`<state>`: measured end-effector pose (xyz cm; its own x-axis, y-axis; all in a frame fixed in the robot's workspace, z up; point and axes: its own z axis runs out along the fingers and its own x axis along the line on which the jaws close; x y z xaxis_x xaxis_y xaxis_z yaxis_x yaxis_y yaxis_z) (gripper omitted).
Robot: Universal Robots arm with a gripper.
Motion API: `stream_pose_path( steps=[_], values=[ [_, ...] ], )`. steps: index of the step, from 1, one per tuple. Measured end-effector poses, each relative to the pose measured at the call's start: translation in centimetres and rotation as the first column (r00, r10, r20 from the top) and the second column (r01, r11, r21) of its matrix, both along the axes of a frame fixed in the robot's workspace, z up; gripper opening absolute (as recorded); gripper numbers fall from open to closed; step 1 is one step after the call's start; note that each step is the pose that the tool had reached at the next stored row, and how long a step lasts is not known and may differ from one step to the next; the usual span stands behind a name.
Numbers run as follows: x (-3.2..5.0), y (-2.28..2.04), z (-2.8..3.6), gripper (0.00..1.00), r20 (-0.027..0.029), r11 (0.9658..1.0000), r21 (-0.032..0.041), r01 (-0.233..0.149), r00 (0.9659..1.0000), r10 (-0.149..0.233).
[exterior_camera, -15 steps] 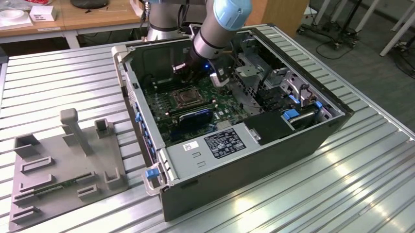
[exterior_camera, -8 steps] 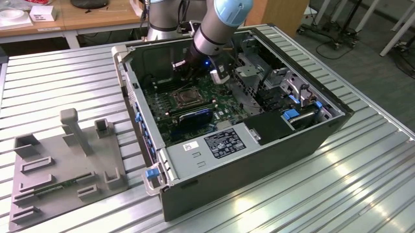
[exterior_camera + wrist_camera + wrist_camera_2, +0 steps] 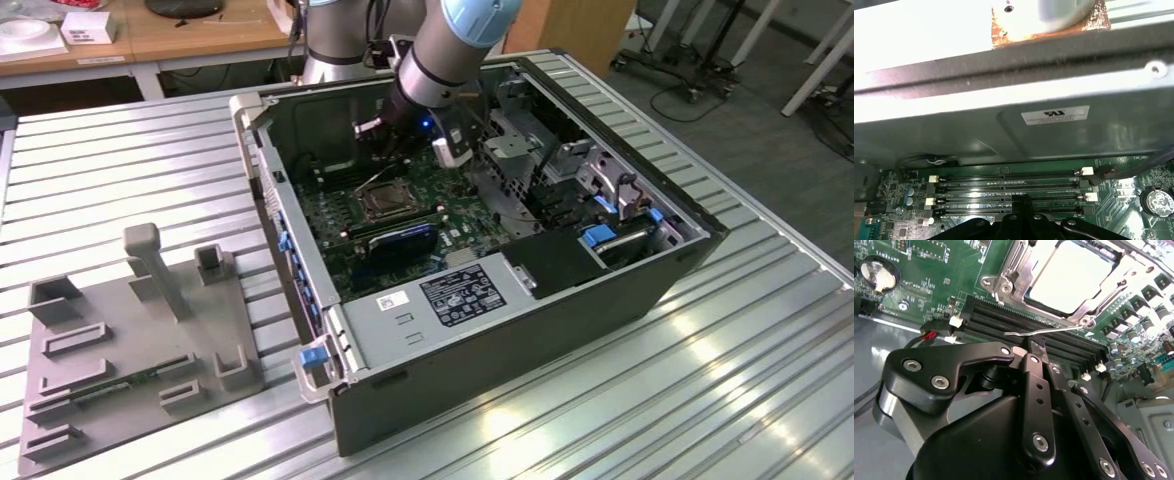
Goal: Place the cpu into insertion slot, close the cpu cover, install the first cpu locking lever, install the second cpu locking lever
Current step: 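Install the first cpu locking lever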
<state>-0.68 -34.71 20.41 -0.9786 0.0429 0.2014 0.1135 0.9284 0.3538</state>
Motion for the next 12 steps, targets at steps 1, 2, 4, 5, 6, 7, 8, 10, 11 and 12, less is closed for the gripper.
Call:
stream_pose_path(
  steps=[1,2,4,5,6,7,8,10,11,12],
  values=[
    [0.0,0.01,0.11,0.11,0.0,1.0,0.0014,0.0,1.0,0.0],
    [0.0,0.03,0.21,0.11,0.0,1.0,0.0027,0.0,1.0,0.0],
    [-0.01,0.07,0.4,0.11,0.0,1.0,0.0048,0.0,1.0,0.0],
    [-0.03,0.07,0.44,0.11,0.0002,1.0,0.005,0.0,1.0,0.0],
    [-0.07,0.07,0.44,0.11,0.0007,1.0,0.0052,0.0,1.0,0.0],
    [-0.09,0.07,0.44,0.11,0.0009,1.0,0.005,0.0,1.0,0.0],
    [-0.09,0.07,0.45,0.11,0.0009,1.0,0.0049,0.0,1.0,0.0],
    [-0.14,0.07,0.45,0.11,0.0009,1.0,0.0046,0.0,1.0,0.0],
    [-0.25,0.07,0.45,0.11,0.0011,1.0,0.0046,0.0,1.0,0.0],
    [-0.44,0.07,0.45,0.11,0.0012,1.0,0.0045,0.0,1.0,0.0]
  ],
)
